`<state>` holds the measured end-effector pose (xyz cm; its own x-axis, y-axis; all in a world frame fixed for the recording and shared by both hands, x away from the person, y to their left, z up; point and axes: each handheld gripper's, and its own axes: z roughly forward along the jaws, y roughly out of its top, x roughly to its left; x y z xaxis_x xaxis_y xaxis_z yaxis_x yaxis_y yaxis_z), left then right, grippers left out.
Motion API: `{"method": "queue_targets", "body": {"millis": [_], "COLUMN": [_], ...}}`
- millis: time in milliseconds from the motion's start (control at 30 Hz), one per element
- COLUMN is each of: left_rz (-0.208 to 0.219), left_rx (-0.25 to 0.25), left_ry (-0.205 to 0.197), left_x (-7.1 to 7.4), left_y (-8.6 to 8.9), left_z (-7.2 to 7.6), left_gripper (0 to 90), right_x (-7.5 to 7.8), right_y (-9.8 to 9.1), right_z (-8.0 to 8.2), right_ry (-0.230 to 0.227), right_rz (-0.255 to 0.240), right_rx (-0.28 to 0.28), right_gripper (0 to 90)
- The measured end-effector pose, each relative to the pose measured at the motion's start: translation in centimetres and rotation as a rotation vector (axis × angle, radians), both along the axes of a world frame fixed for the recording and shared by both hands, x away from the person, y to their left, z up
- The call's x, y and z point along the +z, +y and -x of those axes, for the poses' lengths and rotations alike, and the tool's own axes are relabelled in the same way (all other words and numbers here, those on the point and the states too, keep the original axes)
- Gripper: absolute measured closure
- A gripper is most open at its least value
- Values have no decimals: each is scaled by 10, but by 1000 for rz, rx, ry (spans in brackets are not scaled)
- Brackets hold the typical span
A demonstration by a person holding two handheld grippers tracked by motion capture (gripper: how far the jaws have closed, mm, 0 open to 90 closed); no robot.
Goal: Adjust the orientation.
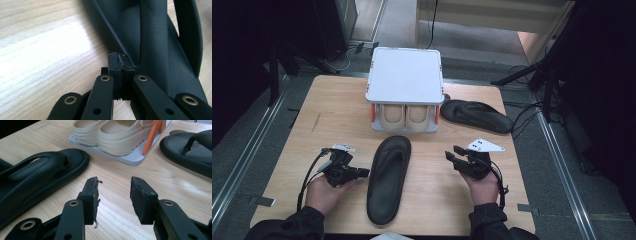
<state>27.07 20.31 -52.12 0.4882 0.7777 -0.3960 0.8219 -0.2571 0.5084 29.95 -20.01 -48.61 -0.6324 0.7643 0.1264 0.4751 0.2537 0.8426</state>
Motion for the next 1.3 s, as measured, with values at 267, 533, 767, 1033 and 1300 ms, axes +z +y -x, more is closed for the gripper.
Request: {"method": "queue_targets", "body": {"millis": [267, 533, 767, 1033, 1300], "left_rz": [15, 34, 41, 58, 54], "left_rx": [-13, -27, -26, -32, -43], "left_ry": [4, -6, -17, -15, -26], "left_x": [-1, 0, 4, 3, 2], "left_y": [-6, -13, -9, -9, -18], "left_z": [5, 14, 18, 26, 33], "left_gripper": [900, 894, 890, 894, 896], "right_x": [1, 0, -3, 2, 6], "right_y": [-5, -17, -23, -31, -40], "right_z": [-5, -15, -22, -30, -48], "right_ry": [1, 11, 29, 15, 15], "right_rz": [-6, -1, -8, -13, -5], "right_rx": [-10, -38, -50, -70, -94], "right_gripper": [590, 591, 603, 608, 615]}}
